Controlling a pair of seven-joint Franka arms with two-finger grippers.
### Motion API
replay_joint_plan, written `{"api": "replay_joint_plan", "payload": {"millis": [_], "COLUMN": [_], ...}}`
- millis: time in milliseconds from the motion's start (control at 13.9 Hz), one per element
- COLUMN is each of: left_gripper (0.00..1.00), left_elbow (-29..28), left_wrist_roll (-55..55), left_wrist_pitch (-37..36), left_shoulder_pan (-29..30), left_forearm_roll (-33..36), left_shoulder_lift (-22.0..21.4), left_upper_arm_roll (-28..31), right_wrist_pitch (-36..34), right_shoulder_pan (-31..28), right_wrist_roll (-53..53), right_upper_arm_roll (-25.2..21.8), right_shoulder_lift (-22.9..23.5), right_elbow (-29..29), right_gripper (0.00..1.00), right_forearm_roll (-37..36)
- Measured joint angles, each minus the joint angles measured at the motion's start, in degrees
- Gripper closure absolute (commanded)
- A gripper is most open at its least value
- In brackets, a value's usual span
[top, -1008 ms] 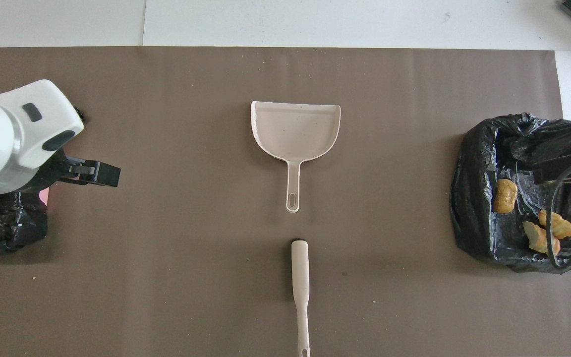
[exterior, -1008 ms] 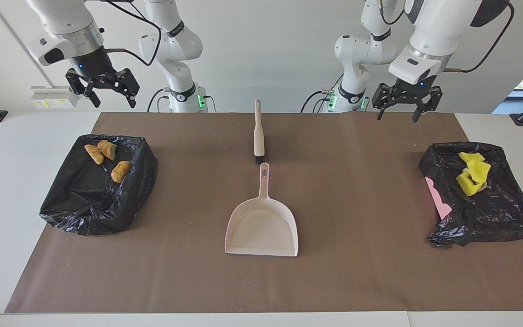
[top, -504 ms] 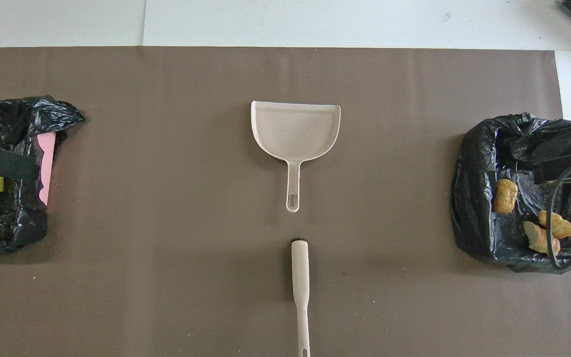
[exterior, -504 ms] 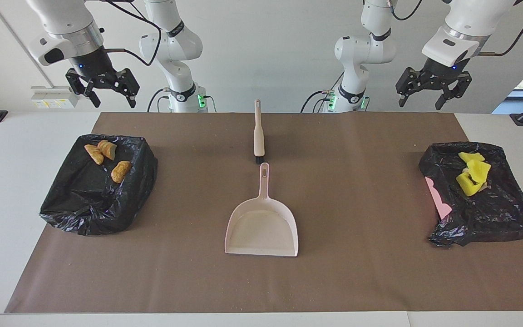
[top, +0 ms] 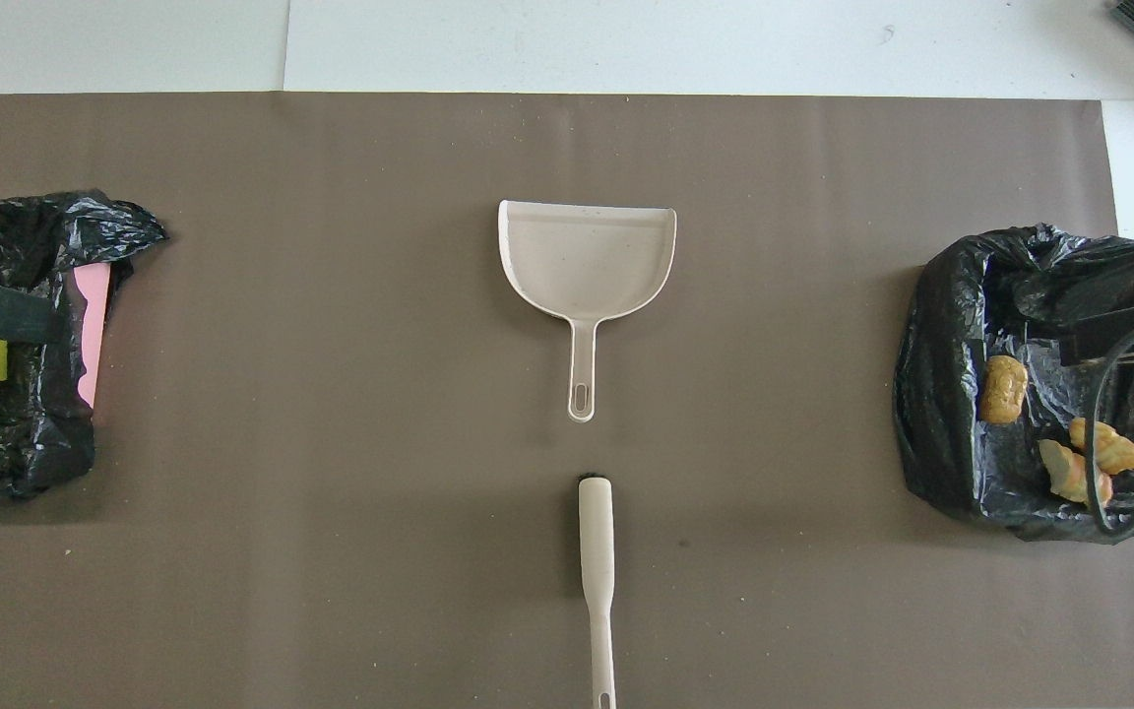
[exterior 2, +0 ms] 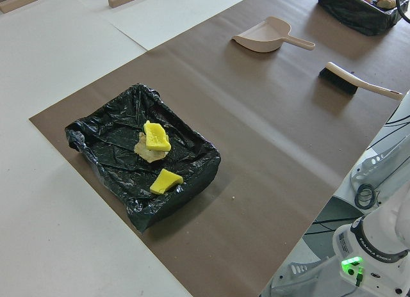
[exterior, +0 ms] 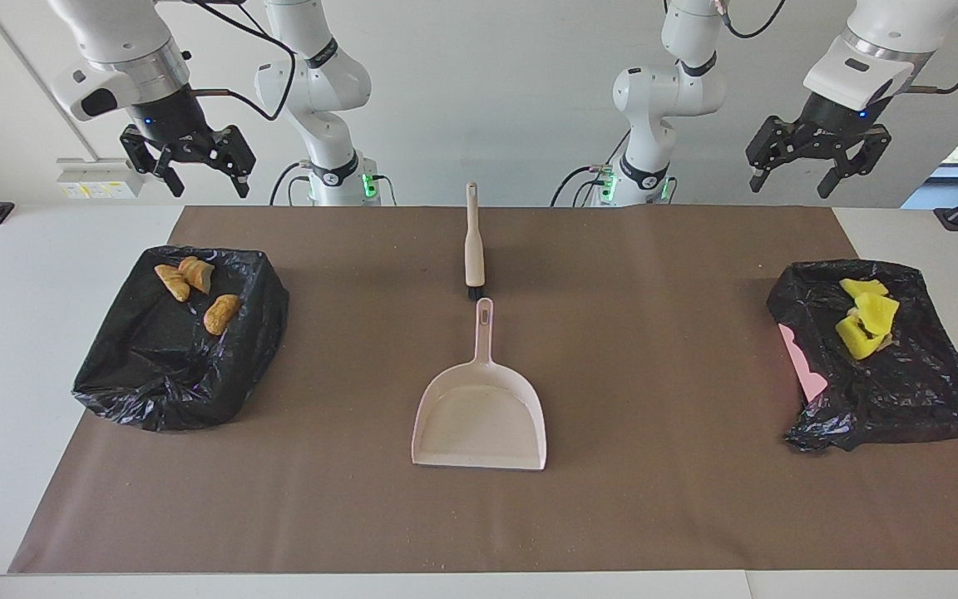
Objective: Sweep and dump trash in bin
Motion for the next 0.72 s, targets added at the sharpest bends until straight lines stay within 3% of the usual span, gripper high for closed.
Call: {"api": "replay_joint_plan", "payload": {"millis": [720], "left_gripper": [0.0], "left_elbow": [-0.17], "left_wrist_roll": [-0.01], "left_wrist_pitch": [-3.54], "left_shoulder_pan": [0.05], "left_forearm_roll": [0.0], "left_shoulder_lift": [-0.43], "left_upper_arm_roll": [0.14], "right_wrist_pitch": [0.0], "right_shoulder_pan": [0.0], "right_wrist_roll": [0.0], "right_upper_arm_roll": [0.0], "right_shoulder_lift": [0.0], "right_elbow": [0.0], "right_gripper": [0.0], "right_forearm_roll": [0.0]}}
